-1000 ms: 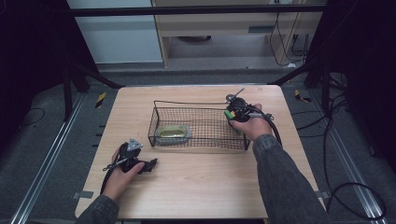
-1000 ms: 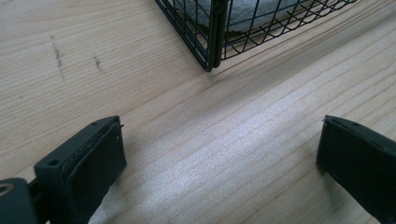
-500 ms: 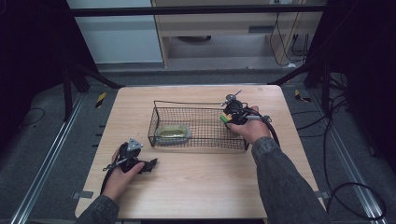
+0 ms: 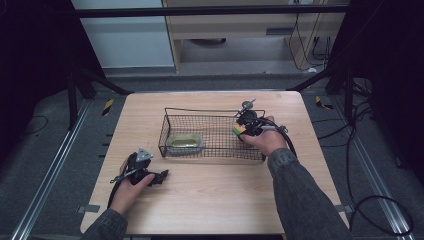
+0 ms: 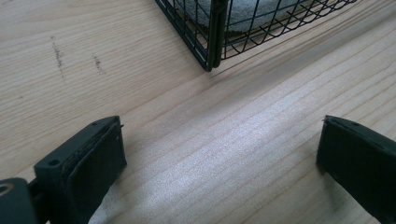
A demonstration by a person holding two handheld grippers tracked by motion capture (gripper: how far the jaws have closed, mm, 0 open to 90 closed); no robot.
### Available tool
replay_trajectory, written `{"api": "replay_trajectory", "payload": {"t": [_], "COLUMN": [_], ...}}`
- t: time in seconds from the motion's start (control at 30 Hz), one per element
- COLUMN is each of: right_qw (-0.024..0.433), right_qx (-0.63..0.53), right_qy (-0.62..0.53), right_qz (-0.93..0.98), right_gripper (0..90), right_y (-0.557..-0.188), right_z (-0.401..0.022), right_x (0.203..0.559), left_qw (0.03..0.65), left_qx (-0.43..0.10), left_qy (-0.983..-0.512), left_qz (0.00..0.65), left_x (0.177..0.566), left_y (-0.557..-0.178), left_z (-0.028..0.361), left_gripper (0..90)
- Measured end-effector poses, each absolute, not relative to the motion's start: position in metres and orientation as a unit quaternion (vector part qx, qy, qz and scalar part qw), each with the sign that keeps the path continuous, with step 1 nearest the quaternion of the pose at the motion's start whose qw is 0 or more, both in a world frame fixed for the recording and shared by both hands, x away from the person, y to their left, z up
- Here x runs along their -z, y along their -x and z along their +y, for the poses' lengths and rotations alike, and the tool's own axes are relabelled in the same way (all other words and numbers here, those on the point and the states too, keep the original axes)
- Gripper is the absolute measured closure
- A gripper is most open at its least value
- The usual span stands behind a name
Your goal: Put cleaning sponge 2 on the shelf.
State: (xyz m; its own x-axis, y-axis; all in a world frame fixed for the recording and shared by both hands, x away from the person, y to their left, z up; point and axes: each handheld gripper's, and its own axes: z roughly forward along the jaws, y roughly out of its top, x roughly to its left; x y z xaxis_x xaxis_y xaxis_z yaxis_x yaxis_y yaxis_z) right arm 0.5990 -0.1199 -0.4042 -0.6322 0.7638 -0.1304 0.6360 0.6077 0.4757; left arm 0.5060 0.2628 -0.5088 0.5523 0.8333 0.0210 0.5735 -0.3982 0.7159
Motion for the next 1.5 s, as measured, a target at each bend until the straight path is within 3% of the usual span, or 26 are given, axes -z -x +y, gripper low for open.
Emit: {"api": "replay_trajectory", "payload": {"t": [0.6, 1.0, 1.23, 1.5], "right_qw": [0.167, 0.199, 0.207, 0.212], "right_qx": [-0.206, -0.247, -0.296, -0.305], "right_qy": [-0.399, -0.425, -0.441, -0.444], "right_qz": [0.878, 0.848, 0.822, 0.815], "right_gripper": [44.9, 19.1, 11.1, 8.4], "right_y": [-0.596, -0.589, -0.578, -0.567], "right_z": [-0.123, -0.139, -0.152, -0.168], "right_x": [0.398, 0.388, 0.382, 0.38], "left_qw": [0.338, 0.336, 0.336, 0.336], "left_qx": [-0.192, -0.192, -0.192, -0.192], "left_qy": [-0.814, -0.816, -0.815, -0.815], "left_qz": [0.432, 0.431, 0.431, 0.431], "left_x": [0.509, 0.509, 0.509, 0.509], "left_y": [-0.506, -0.506, -0.506, -0.506], "left_z": [0.263, 0.263, 0.263, 0.263], "left_gripper": [0.0, 0.0, 0.0, 0.0]}}
